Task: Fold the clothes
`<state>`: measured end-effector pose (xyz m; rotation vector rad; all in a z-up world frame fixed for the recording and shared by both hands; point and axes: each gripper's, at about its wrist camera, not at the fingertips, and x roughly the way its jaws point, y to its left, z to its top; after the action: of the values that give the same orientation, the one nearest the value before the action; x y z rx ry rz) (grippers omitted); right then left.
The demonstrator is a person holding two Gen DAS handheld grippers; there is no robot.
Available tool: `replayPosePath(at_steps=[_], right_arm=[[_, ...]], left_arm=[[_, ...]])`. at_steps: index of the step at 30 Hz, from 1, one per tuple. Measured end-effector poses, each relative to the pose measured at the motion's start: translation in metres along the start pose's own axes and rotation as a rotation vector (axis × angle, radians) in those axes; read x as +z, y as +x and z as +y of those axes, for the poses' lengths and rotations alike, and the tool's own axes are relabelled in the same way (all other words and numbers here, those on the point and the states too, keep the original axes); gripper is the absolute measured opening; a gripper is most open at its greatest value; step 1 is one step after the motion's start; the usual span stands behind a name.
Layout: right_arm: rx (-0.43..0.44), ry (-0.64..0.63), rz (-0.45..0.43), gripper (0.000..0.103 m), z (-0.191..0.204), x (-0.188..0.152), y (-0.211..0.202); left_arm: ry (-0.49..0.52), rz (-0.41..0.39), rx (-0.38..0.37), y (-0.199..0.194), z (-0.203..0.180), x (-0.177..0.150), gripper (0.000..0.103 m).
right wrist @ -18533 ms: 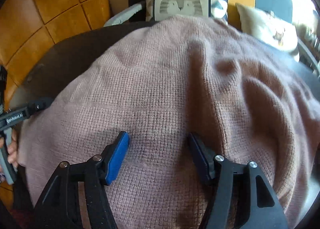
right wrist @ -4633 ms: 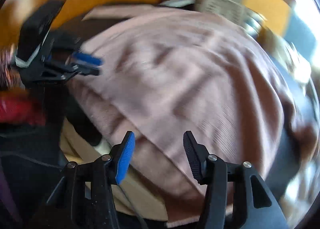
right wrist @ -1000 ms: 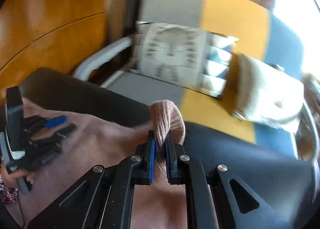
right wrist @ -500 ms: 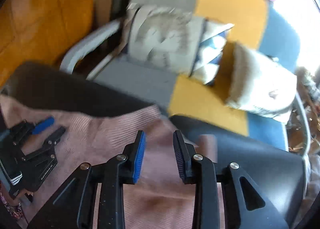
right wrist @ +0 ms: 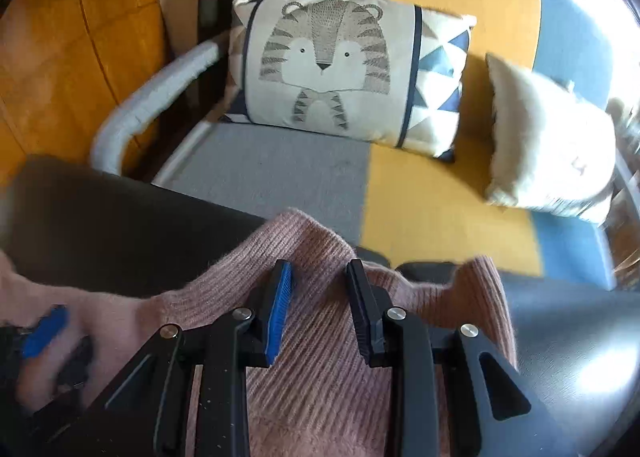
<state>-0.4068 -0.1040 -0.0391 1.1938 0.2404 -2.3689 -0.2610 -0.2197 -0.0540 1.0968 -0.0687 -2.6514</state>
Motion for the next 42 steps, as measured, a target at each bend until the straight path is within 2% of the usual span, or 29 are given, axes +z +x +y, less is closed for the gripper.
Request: replayPosePath(at_steps=[3, 5, 8, 11, 15, 23, 38, 42], right_arm=[[0.069, 0.066, -0.089, 0.034, -0.018, -0.013, -0.041], [0.037, 0.034, -0.101, 0.044, -0.021, -0.023, -0.060], [-0.003, -0.018, -0.085, 0.045, -0.019, -0.048, -0.081], [-0.043, -0.043, -0.073, 0.045, -0.024, -0.069, -0.085], [-0.026, -0.022, -0.036, 0.045, -0.029, -0.083, -0.073], [-0.046, 0.020, -0.048, 0.045, -0.033, -0.087, -0.053], [-0.126, 0.033, -0.062, 0.045, -0.042, -0.077, -0.039], [-0.103, 0.044, -0.061, 0.049, -0.046, -0.075, -0.039]], left_arm=[[-0.006, 0.002, -0.004, 0.001, 0.002, 0.001, 0.036], [-0.001, 0.002, 0.003, 0.000, 0.001, 0.001, 0.036], [0.011, 0.003, 0.020, 0.000, -0.002, 0.001, 0.036], [0.033, 0.001, 0.049, -0.001, -0.007, 0.001, 0.036], [0.051, 0.000, 0.072, -0.002, -0.011, 0.002, 0.036], [0.041, 0.002, 0.065, -0.003, -0.008, 0.002, 0.037], [0.033, 0.004, 0.055, -0.002, -0.006, 0.002, 0.038], [0.024, 0.006, 0.046, -0.001, -0.004, 0.002, 0.039]])
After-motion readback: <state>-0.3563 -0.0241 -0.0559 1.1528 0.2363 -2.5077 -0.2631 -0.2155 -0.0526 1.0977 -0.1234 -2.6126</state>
